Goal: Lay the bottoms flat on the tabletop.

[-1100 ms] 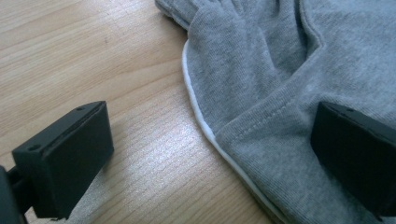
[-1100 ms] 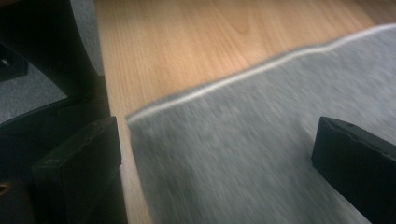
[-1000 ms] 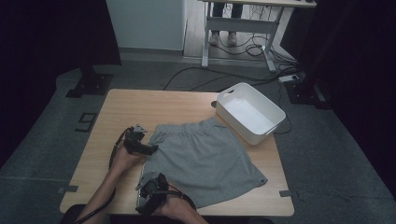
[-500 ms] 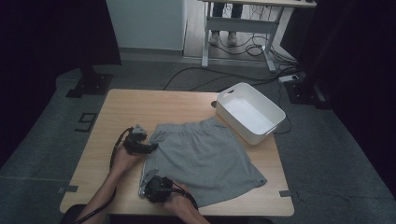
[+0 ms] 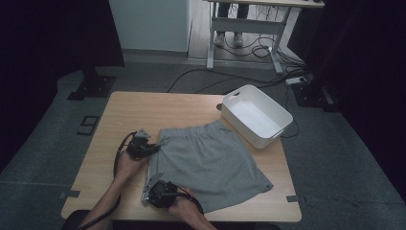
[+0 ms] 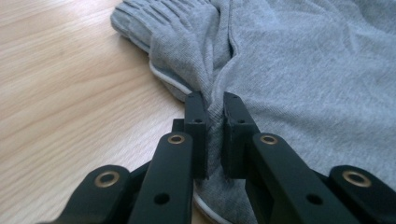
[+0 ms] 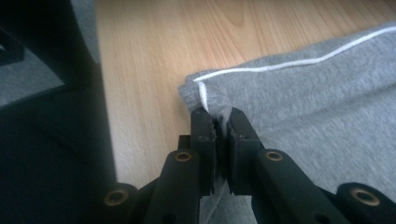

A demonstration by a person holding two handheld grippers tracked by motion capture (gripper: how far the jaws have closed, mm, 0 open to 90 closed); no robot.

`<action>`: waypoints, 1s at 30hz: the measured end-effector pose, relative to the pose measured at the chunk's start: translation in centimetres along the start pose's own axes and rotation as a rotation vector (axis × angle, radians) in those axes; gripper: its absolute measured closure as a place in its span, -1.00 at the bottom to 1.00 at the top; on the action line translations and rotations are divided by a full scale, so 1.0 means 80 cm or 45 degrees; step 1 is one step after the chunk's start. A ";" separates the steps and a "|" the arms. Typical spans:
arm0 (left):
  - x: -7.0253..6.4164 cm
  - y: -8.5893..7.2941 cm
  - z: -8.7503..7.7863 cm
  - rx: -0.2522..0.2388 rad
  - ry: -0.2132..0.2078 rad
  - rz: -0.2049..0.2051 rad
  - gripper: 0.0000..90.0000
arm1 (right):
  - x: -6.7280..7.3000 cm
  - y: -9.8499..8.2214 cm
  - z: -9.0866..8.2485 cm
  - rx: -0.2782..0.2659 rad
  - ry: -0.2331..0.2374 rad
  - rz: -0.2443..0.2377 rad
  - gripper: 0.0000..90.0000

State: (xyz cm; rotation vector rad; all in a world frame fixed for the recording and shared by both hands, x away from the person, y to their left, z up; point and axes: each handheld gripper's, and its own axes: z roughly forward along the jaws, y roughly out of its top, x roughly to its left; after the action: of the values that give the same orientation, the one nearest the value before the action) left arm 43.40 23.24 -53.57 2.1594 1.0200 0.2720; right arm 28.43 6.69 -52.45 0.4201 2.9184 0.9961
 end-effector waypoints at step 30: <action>-0.046 0.061 -0.047 -0.111 0.074 0.064 0.81 | -0.023 -0.017 -0.100 -0.169 0.009 0.084 0.84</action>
State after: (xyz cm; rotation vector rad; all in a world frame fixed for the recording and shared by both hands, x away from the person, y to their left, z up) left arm 42.06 20.44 -47.11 2.1111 0.9686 0.3977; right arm 28.94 0.39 -47.02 0.5105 2.8390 1.1938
